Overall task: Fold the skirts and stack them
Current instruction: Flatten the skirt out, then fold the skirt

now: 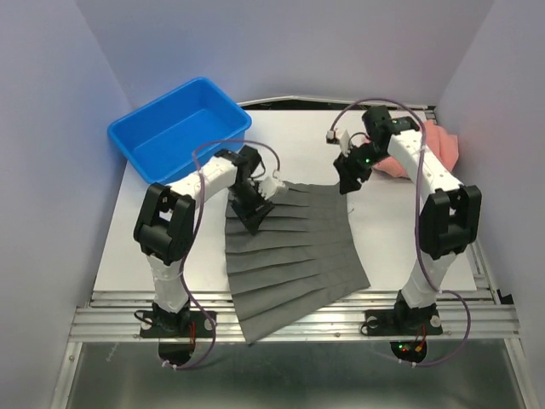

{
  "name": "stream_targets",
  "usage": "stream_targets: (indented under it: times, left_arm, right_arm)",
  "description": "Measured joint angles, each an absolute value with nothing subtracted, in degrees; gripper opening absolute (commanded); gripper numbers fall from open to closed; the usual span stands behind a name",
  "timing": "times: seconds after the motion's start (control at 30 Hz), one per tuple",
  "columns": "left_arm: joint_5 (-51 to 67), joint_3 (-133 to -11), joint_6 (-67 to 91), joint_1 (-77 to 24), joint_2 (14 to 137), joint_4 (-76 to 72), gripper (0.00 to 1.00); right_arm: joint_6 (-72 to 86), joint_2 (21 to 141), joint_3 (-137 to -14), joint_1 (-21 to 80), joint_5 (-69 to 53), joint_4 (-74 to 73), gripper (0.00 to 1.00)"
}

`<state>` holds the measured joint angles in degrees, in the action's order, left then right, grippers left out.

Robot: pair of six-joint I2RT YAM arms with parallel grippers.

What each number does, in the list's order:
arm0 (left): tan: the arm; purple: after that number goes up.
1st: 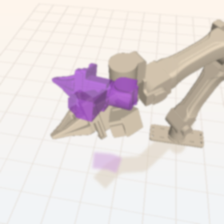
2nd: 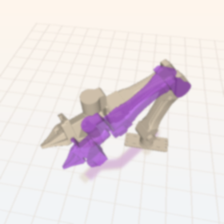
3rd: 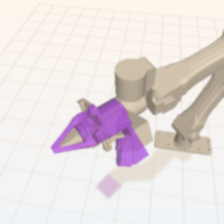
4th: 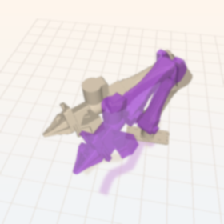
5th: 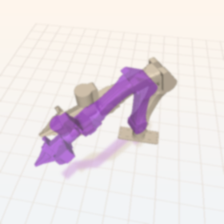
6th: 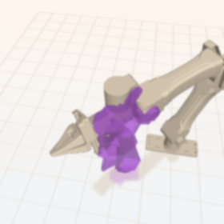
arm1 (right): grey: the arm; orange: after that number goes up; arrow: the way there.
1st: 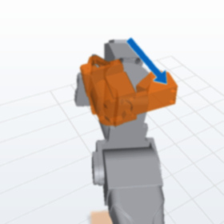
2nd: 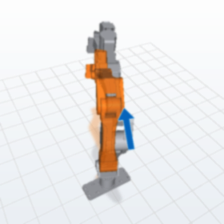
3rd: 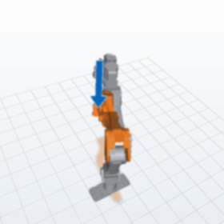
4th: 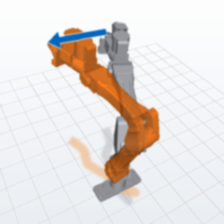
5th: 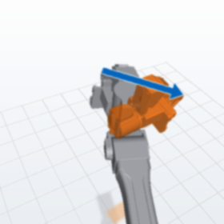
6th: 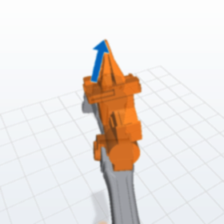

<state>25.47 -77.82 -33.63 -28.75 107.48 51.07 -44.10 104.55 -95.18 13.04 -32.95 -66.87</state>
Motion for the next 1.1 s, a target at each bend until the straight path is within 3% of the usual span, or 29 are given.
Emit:
stream_targets:
  times: [0.2,0.3,0.57,0.8,0.93,1.0,1.03,1.07,1.1]
  left_arm:
    - [26.1,-107.4,-36.1,-23.2,113.4,54.6,0.72]
    - [24.8,-115.2,-36.8,-20.1,116.9,55.4,0.72]
    - [19.9,-119.4,-38.6,-17.4,131.0,54.2,0.72]
    - [17.9,-117.1,-40.2,-18.7,135.0,52.9,0.69]
    - [17.4,-111.8,-42.4,-19.5,132.6,51.1,0.50]
    - [17.3,-109.1,-43.2,-19.6,131.1,50.9,0.36]
    - [17.4,-108.0,-43.3,-19.8,130.4,50.7,0.30]
    - [17.4,-106.7,-43.5,-19.8,129.8,50.5,0.21]
    - [17.4,-106.0,-43.7,-19.8,129.4,50.5,0.15]
  right_arm:
    - [-44.8,119.4,-112.5,9.4,-32.1,-67.0,0.61]
    - [-45.5,127.1,-117.2,9.8,-31.4,-67.4,0.61]
    - [-47.5,135.8,-118.7,9.9,-29.2,-66.4,0.62]
    - [-50.5,133.9,-113.6,9.9,-28.9,-63.9,0.50]
    - [-52.8,131.5,-109.1,9.9,-28.8,-62.8,0.39]
    - [-53.9,130.2,-106.8,9.9,-28.7,-62.7,0.21]
    - [-54.3,130.0,-106.3,10.0,-28.6,-62.7,0.21]
    - [-54.4,129.6,-105.4,10.2,-28.4,-62.9,0.07]
    - [-54.5,129.4,-105.0,10.2,-28.5,-63.0,0.01]
